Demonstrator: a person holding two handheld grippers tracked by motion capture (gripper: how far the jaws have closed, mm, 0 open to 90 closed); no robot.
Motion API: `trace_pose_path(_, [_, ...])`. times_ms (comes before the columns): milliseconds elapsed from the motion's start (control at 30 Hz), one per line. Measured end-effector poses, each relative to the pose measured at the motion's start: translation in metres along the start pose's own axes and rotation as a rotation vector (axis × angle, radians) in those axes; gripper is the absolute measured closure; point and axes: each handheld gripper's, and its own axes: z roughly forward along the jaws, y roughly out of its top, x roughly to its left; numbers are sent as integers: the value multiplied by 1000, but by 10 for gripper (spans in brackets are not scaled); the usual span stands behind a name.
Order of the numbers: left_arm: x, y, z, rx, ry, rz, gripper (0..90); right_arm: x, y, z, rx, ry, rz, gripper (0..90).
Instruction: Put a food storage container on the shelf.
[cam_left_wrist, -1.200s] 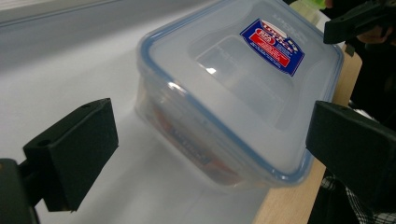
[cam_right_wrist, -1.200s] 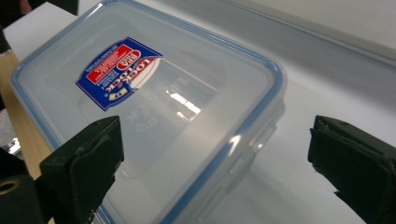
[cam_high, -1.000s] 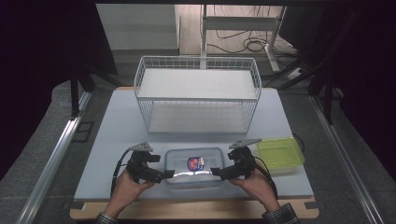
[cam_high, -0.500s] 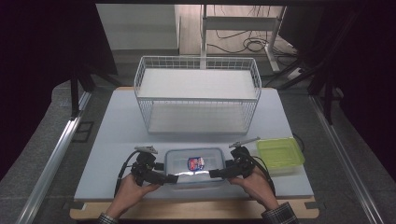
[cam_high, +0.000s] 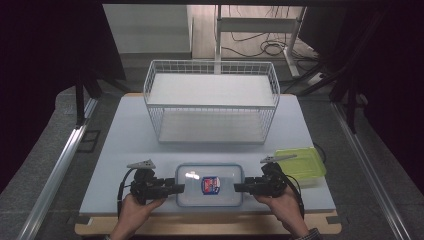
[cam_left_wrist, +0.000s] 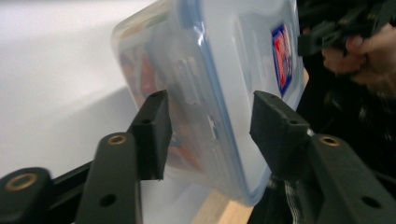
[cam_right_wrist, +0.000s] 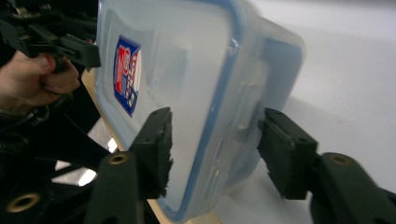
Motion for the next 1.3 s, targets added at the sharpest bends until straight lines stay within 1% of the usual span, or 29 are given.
trace_pose_path(33, [0,1,0,1,8,11,516,1,0,0,-6,-6,-6,490])
trace_pose_path(67, [0,1,-1,-4,13,4,516,4,0,0,-12,-19,-21,490])
trace_pose_path(100, [0,1,-1,-4,13,4,518,4,0,0,-12,-19,-21,490])
trace_pose_path(133, [2,1,-2,-15,11,-8,520,6,0,2,-29,-29,-37,491])
trace_pose_path(167, [2,1,-2,-15,11,-8,521,6,0,2,-29,-29,-37,491])
trace_pose_path(233, [2,2,-3,-24,28,-1,525,6,-1,2,-54,-25,-33,504])
trace_pose_path(267, [2,2,-3,-24,28,-1,524,9,-1,2,-61,-39,-47,503])
trace_pose_path(300, [3,3,-4,-30,22,-5,524,10,0,2,-66,-43,-47,503])
trace_pose_path(400, [3,4,-5,-36,23,0,525,11,1,2,-70,-46,-52,503])
trace_pose_path(433, [2,8,-7,-45,25,11,525,11,2,1,-85,-44,-59,503])
trace_pose_path(467, [2,8,-7,-45,25,11,526,12,4,0,-92,-42,-62,503])
trace_pose_path(533, [1,16,-11,-63,22,20,528,13,8,-2,-110,-44,-77,503])
trace_pose_path(567, [1,16,-11,-63,22,20,530,13,8,-2,-110,-44,-77,503])
trace_pose_path(600, [0,23,-15,-71,20,31,531,16,14,-5,-125,-48,-95,503])
trace_pose_path(667, [0,26,-17,-74,20,35,531,17,17,-6,-129,-49,-102,503])
trace_pose_path(700, [-2,32,-19,-81,24,48,533,19,22,-9,-147,-50,-110,501])
trace_pose_path(733, [-2,32,-19,-81,24,48,533,19,25,-10,-158,-49,-111,501])
trace_pose_path(800, [-5,43,-22,-90,32,66,533,20,31,-13,-175,-49,-115,500])
trace_pose_path(833, [-5,43,-22,-90,32,66,533,20,31,-13,-175,-49,-115,500])
trace_pose_path(867, [-7,51,-25,-93,37,79,533,20,39,-16,-191,-47,-124,501])
trace_pose_path(900, [-7,51,-25,-93,37,79,534,20,41,-17,-195,-47,-125,501])
trace_pose_path(967, [-9,60,-27,-99,42,91,534,20,44,-19,-200,-46,-130,501])
trace_pose_path(1067, [-12,75,-32,-115,47,109,534,22,58,-25,-228,-43,-139,501])
trace_pose_path(1100, [-12,75,-32,-115,47,109,534,22,58,-25,-228,-43,-139,501])
trace_pose_path(1133, [-13,82,-34,-122,49,117,534,22,65,-29,-244,-40,-144,501])
trace_pose_path(1167, [-13,82,-34,-122,49,117,534,22,65,-29,-244,-40,-144,501])
trace_pose_path(1200, [-14,89,-36,-133,49,119,534,23,72,-32,-257,-40,-150,502])
trace_pose_path(1233, [-14,89,-36,-133,49,119,534,23,72,-32,-257,-40,-150,502])
trace_pose_path(1300, [-14,96,-38,-139,49,126,534,24,79,-35,-267,-43,-158,503])
